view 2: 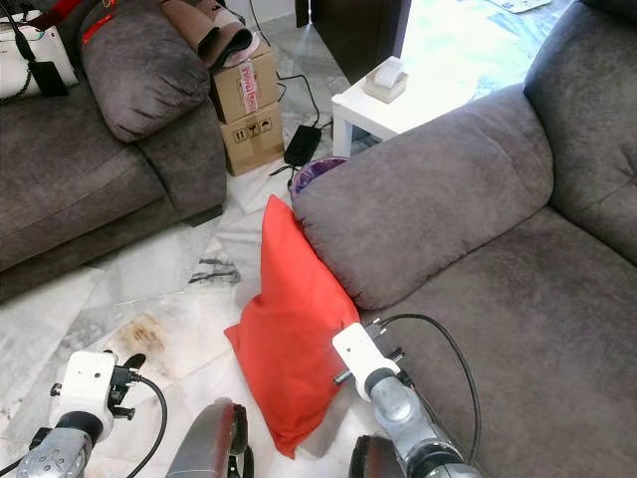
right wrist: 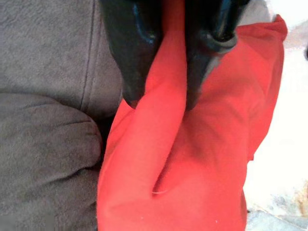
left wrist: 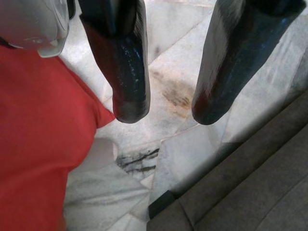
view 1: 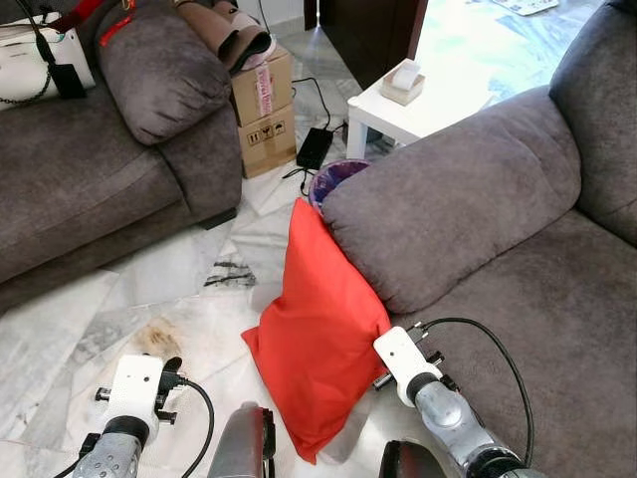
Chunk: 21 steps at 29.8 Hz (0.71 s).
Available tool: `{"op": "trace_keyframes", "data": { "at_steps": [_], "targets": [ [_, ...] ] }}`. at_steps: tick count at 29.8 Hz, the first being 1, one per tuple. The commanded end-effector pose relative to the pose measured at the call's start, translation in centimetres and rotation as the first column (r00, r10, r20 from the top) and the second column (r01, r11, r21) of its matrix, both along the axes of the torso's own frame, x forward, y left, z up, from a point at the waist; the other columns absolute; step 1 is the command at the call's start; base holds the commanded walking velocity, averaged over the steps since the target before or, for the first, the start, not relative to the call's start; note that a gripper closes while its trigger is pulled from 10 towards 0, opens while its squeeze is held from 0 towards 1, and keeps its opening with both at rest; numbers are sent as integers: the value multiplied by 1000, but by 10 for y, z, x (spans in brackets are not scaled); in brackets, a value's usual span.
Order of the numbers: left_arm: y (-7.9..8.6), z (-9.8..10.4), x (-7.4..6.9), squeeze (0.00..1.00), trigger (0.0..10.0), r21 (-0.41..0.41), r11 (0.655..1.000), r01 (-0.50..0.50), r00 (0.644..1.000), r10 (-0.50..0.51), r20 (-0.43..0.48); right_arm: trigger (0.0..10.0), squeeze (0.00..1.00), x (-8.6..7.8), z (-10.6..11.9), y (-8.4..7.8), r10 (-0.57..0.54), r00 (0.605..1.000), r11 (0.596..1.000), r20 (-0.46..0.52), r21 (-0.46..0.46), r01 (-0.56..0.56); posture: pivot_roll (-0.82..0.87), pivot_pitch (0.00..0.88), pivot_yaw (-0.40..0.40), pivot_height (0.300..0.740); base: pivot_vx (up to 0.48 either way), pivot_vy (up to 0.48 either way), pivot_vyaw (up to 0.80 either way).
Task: Move the pillow to the sofa from floor
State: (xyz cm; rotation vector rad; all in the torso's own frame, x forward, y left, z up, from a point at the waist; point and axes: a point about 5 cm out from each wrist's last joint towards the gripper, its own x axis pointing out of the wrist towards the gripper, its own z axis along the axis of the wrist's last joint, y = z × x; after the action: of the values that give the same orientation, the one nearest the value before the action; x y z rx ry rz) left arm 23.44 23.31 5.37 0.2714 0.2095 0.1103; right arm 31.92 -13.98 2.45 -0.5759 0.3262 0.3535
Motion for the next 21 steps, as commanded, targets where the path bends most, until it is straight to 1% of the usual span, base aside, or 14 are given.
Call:
{"op": "trace_keyframes", "data": {
  "at_steps": [1, 7, 11, 16, 21],
  "targets": [
    [2, -6, -4, 0, 10000, 38, 999, 4, 1000, -3, -30, 0, 0, -2, -4, 0, 4, 1000, 1000, -22, -22, -5, 238, 200, 11, 622, 0, 0, 0],
    [2, -6, 5, 0, 10000, 44, 999, 8, 1000, -7, -21, 0, 0, 0, -2, 2, -15, 1000, 1000, -27, 8, 15, 229, 153, 8, 622, 0, 0, 0],
    [2, -6, 7, 0, 10000, 46, 999, 9, 1000, -8, -19, 0, 0, -1, -3, 2, -20, 999, 1000, -31, 19, 20, 227, 143, 9, 622, 0, 0, 0],
    [0, -9, 15, 0, 10000, 47, 999, 21, 1000, -20, -20, 0, 0, -4, -6, 3, -44, 998, 997, -51, 65, 47, 198, 102, 16, 622, 0, 0, 0],
    [-2, -8, 20, 0, 10000, 43, 999, 30, 999, -29, -17, 0, 0, -5, -7, 4, -73, 995, 987, -66, 135, 81, 175, 100, 20, 622, 0, 0, 0]
  ]
}}
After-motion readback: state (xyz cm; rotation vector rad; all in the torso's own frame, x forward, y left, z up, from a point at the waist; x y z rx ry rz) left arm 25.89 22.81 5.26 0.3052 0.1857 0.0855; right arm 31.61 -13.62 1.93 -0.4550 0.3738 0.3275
